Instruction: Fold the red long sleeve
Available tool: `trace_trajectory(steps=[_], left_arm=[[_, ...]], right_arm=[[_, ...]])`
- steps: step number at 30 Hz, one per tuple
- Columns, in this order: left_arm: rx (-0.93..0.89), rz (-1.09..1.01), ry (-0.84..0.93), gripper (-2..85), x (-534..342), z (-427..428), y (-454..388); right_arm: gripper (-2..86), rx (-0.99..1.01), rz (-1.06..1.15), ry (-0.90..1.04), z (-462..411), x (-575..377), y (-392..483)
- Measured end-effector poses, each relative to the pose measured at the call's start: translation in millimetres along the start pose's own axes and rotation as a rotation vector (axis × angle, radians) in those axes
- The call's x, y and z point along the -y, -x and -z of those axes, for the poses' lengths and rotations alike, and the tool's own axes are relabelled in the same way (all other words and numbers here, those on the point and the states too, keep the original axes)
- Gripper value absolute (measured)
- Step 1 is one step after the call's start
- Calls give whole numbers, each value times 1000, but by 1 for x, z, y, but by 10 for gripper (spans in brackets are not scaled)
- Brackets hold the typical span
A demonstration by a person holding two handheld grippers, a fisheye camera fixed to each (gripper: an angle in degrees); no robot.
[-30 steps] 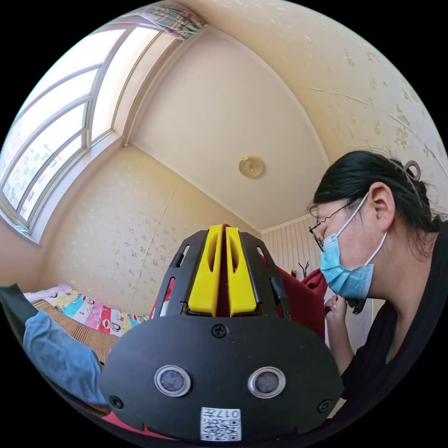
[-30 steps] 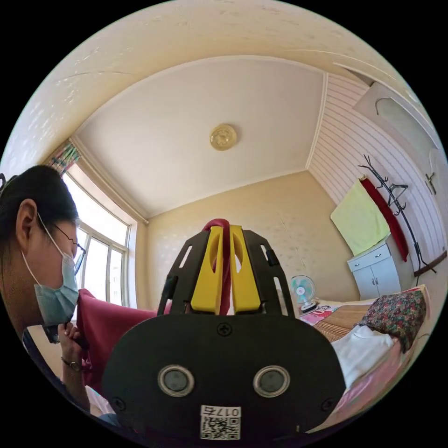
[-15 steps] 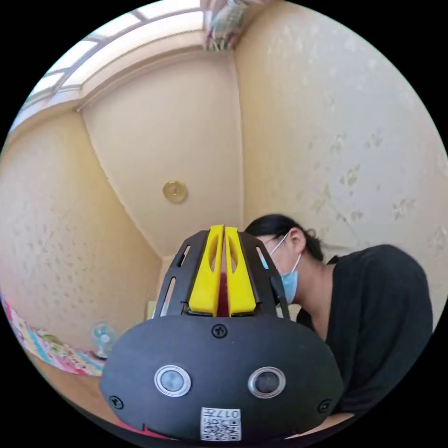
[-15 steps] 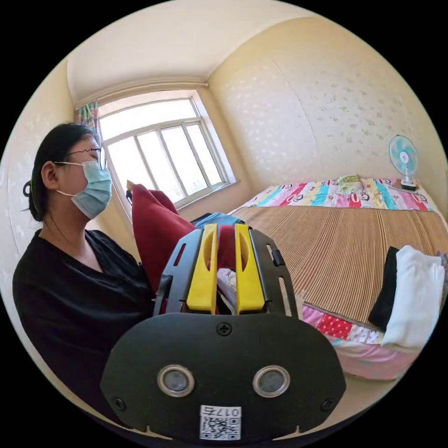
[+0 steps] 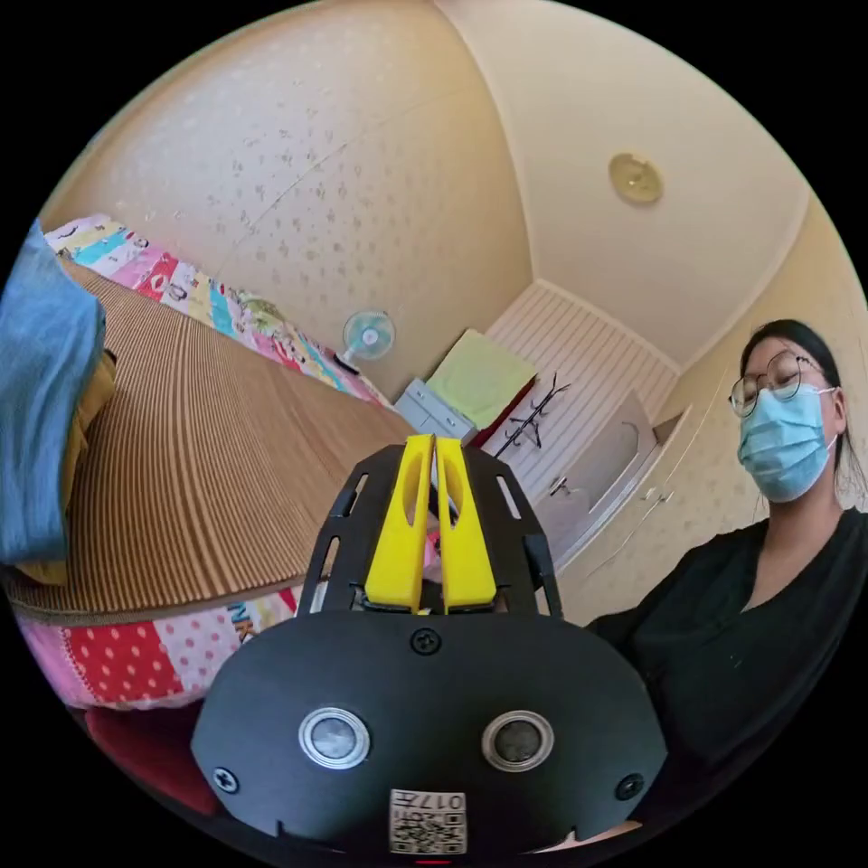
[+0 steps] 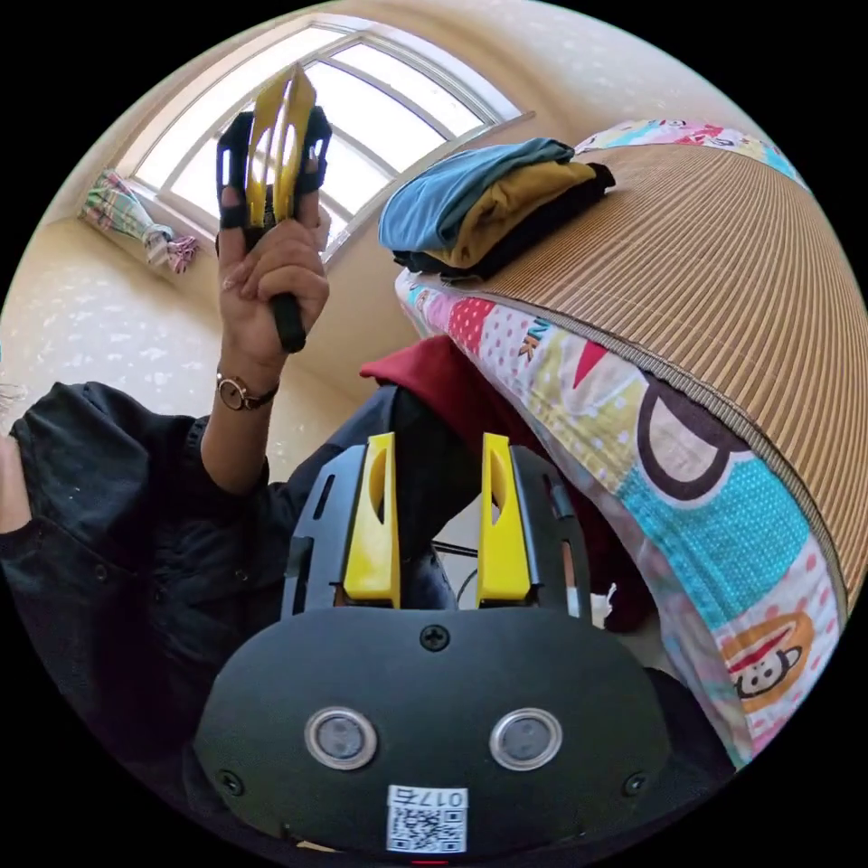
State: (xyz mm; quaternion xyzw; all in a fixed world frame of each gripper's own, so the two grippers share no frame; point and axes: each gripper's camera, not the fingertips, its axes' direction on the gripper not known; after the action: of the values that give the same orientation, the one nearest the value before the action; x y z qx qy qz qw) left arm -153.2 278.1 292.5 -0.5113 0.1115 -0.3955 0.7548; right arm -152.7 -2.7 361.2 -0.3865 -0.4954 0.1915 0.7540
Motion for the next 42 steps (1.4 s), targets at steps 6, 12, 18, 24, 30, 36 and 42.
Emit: trace_trajectory(steps=[6, 12, 18, 24, 30, 36, 42], left_arm=[[472, 52, 483, 40, -44, -61, 33], [583, 183, 570, 85, -42, -101, 70], [736, 247, 842, 122, -12, -182, 102], [843, 274, 1227, 161, -21, -260, 124], [1084, -41, 1598, 58, -48, -307, 119], [505, 269, 1036, 0, 46, -206, 101], [-108, 28, 352, -9, 137, -30, 33]], right_arm=[[95, -337, -39, -89, -13, -70, -26], [71, -249, -103, -181, -23, -126, -53], [67, -241, -103, -186, -40, -174, -57], [67, -197, -122, -200, -49, -222, -63], [57, -182, -142, -200, -57, -265, -67], [45, -134, -186, -206, -59, -304, -75], [76, -66, -135, -212, -62, -331, -66]])
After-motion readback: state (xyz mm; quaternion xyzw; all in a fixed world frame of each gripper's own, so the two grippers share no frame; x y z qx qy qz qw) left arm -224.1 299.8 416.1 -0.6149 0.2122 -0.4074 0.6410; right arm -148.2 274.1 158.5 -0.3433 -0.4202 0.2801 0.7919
